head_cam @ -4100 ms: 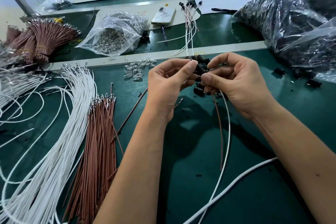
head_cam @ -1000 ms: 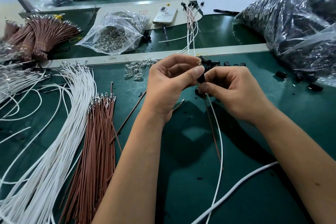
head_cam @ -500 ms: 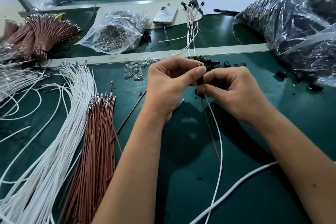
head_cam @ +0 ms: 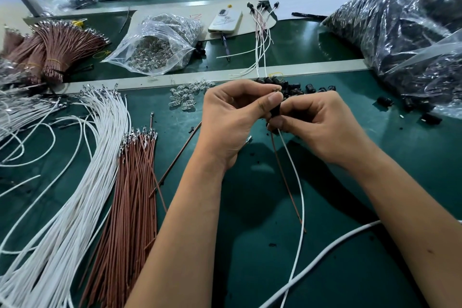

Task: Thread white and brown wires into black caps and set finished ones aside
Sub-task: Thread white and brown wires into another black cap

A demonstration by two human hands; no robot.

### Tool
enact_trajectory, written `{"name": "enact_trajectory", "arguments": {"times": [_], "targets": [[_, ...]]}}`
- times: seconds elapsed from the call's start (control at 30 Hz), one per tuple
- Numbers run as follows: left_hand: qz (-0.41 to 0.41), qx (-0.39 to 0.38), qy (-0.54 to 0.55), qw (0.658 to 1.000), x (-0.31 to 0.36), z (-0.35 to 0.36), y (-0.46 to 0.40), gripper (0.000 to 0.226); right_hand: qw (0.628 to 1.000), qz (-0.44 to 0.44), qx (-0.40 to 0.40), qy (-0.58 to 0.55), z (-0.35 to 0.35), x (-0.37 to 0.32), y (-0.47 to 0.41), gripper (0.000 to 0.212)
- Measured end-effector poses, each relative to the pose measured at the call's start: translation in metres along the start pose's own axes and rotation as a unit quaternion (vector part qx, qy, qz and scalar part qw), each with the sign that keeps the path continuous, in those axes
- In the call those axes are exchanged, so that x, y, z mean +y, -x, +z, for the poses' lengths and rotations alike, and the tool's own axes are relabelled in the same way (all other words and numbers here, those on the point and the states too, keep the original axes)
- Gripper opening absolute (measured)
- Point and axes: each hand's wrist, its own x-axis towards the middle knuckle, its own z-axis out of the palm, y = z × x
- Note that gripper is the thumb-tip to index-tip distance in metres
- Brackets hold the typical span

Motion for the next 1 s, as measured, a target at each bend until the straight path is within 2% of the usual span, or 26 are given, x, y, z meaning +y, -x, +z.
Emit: {"name": "enact_trajectory", "arguments": {"times": [0.5,0.77,1.0], "targets": [[-0.007,-0.012,0.029,0.999,-0.0027,0.0000,-0.0001,0.010,1.000,0.013,-0.001,-0.005,-0.0015,-0.0058,0.0000,0.012],[0.032,-0.004,0.013,0.999,-0.0047,0.0000,-0.0014,0.014,1.000,0.005,-0.001,0.020,0.0001,-0.0076,0.0016,0.015],[0.047,-0.022,-0.015,0.999,-0.0067,0.0007,-0.0016,0.013,1.000,0.011,0.019,0.016,-0.0002,-0.0048,0.0006,0.006]]}}
